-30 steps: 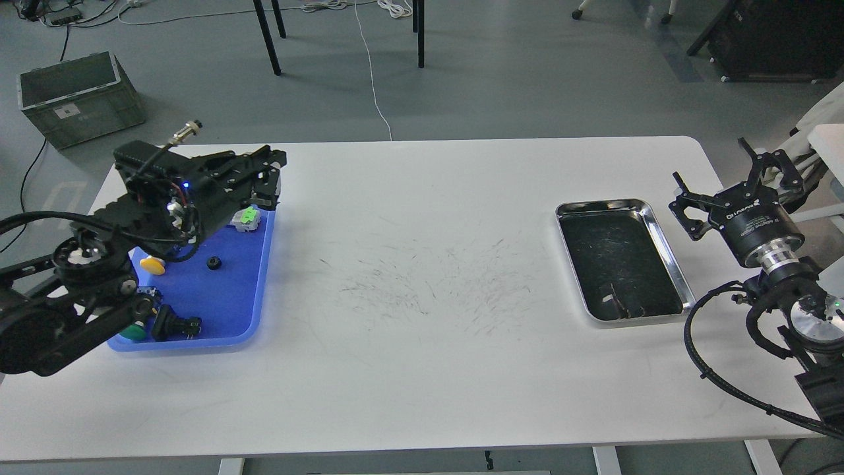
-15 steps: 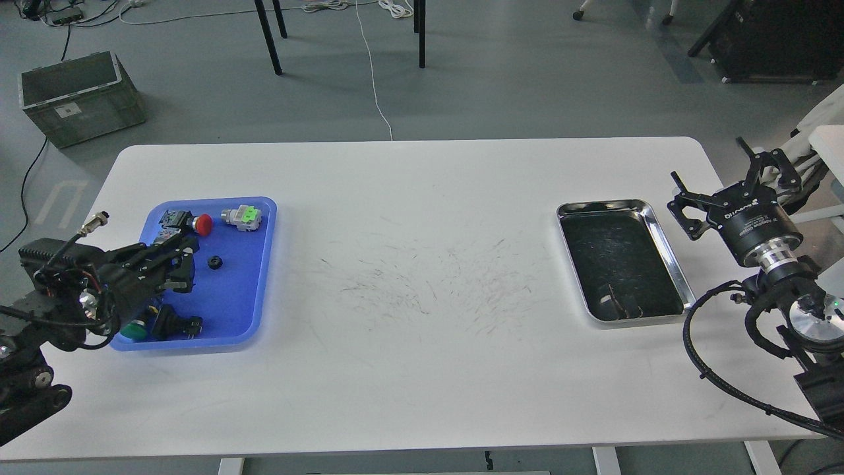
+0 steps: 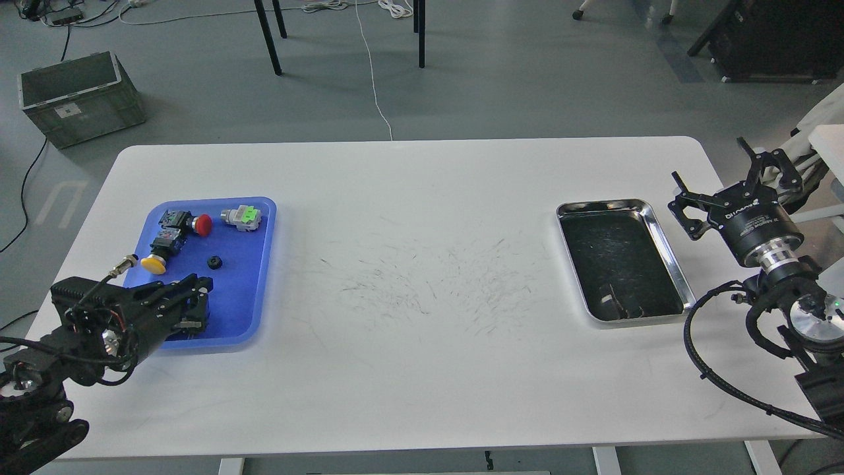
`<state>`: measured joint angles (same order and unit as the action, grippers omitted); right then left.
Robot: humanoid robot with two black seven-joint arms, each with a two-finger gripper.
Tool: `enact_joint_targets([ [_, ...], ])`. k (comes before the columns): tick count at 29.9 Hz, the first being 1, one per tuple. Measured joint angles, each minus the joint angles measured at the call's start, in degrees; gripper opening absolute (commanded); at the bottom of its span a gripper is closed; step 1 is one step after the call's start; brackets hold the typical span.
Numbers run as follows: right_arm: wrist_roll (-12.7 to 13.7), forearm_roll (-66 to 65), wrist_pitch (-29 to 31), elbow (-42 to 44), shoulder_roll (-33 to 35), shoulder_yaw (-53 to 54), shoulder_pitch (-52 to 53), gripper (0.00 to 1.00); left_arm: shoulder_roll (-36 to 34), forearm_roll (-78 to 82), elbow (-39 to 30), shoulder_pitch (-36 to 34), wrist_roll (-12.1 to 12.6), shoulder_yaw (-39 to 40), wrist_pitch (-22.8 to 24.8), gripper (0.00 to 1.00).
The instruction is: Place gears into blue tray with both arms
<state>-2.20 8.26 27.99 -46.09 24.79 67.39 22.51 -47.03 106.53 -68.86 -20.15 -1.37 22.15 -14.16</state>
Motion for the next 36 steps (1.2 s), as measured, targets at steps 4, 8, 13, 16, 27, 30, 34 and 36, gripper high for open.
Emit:
enact_joint_targets([
  [4, 0.00, 0.00, 0.00, 0.04, 0.00, 0.00, 0.00, 0.96, 0.22, 0.01, 0.04, 0.01, 0.08, 0.00, 0.00, 0.48],
  [8, 0.00, 0.00, 0.00, 0.05, -0.06, 0.00, 0.00, 0.96, 0.26, -0.05, 0.05, -0.20, -0.03, 0.20, 0.00, 0.83],
  [13, 0.00, 0.00, 0.00, 0.01, -0.09, 0.02, 0.01, 0.96, 0.12, -0.54, -0.15, -1.10, -0.38, 0.85, -0.12, 0.97],
  [16, 0.00, 0.00, 0.00, -0.03, -0.09, 0.03, 0.30, 0.96, -0.22, -1.11, -0.38, -3.47, -0.45, 1.67, -0.29, 0.98],
  [27, 0.17, -0.07, -0.85, -0.03, -0.09, -0.58, 4.98, 0.97, 1.67, -32.53, -0.50, -19.26, 0.10, 8.48, -0.29, 0.98],
  [30, 0.52, -0.08, -2.88, 0.01, -0.14, -1.05, 7.22, 0.97, 5.89, -48.47, -0.13, -22.44, 0.03, 14.41, -0.13, 0.98],
  [34, 0.69, -0.09, -5.93, 0.19, -1.13, -2.64, 10.09, 0.97, 12.04, -66.31, 3.12, -23.51, 0.05, 23.86, 0.33, 0.98],
  [36, 0.70, -0.09, -7.44, 0.23, -1.85, -3.10, 11.03, 0.98, 15.04, -70.92, 6.16, -23.66, 0.04, 26.63, 1.89, 0.98],
])
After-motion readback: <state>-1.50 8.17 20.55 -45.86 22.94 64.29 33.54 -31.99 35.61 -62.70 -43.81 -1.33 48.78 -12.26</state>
